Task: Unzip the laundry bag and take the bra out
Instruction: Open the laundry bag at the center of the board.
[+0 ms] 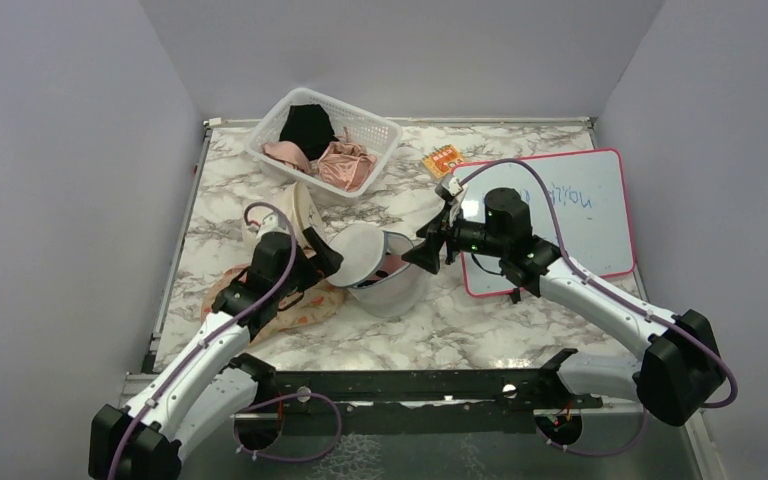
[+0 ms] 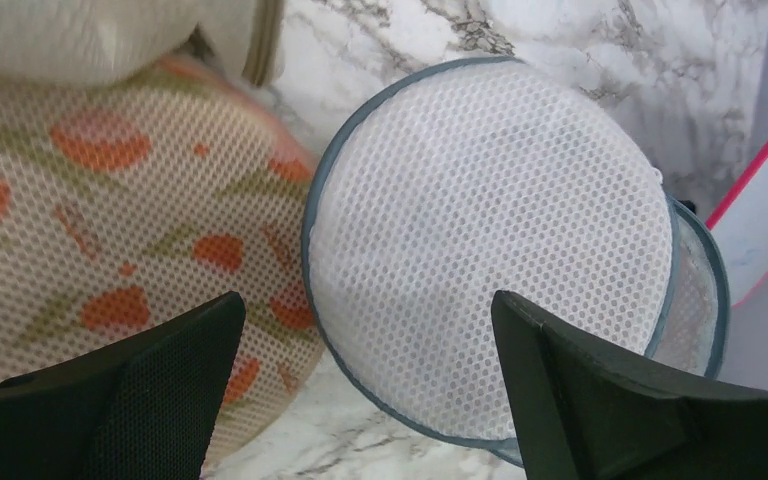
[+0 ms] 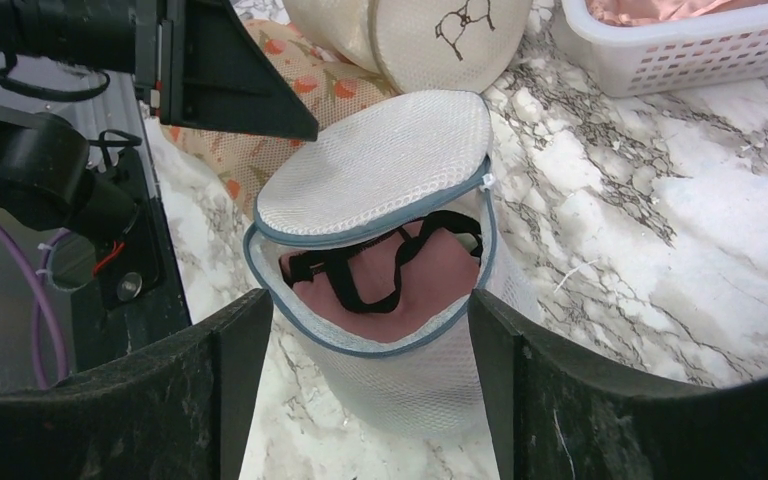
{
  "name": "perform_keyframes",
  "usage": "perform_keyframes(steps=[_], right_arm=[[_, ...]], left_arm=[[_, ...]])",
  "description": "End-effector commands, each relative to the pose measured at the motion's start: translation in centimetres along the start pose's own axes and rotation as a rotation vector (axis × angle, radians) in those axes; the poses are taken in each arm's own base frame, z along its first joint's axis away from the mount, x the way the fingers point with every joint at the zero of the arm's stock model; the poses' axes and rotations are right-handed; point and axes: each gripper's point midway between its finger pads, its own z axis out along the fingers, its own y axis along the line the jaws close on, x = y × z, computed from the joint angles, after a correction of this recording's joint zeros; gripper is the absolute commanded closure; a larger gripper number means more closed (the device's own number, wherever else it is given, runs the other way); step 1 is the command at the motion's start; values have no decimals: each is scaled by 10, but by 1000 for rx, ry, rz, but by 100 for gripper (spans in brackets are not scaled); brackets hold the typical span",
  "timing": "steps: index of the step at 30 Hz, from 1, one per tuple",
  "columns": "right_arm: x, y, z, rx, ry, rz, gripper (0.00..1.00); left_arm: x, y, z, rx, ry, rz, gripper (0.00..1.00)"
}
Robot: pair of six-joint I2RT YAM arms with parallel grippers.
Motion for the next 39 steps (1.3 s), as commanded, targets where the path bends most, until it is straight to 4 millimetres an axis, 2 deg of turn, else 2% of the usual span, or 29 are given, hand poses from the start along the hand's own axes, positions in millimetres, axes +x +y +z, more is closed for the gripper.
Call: perform_keyframes(steps=[1,3,14,18,26,28,34,39], right_arm=[[-18,10,-3,-33,-29,-24,30],[-21,10,-5,-32,-34,-28,30],[-12,11,-17,-2,-28,-36,30],[-12,11,-16,-2,-25,-32,30],[-8,10,-12,-11,-10,-25,30],[-7,10,-12,-14,-6,-23,30],[-11,13,-18,-7,-17,-26,30],[-23,15,-29,24,-51,-42,30]], left_arm=[[15,-9,6,87,15,-424,12],[21,-13,9,138,30,-490,15],[23,-13,17,198,19,-545,55],[10,-20,11,239,-35,-530,69],[-27,-33,-9,227,-139,-314,90],[-37,-39,-13,234,-165,-263,98],[-69,-61,-21,242,-219,-141,100],[-93,-88,-17,253,-213,-79,100]])
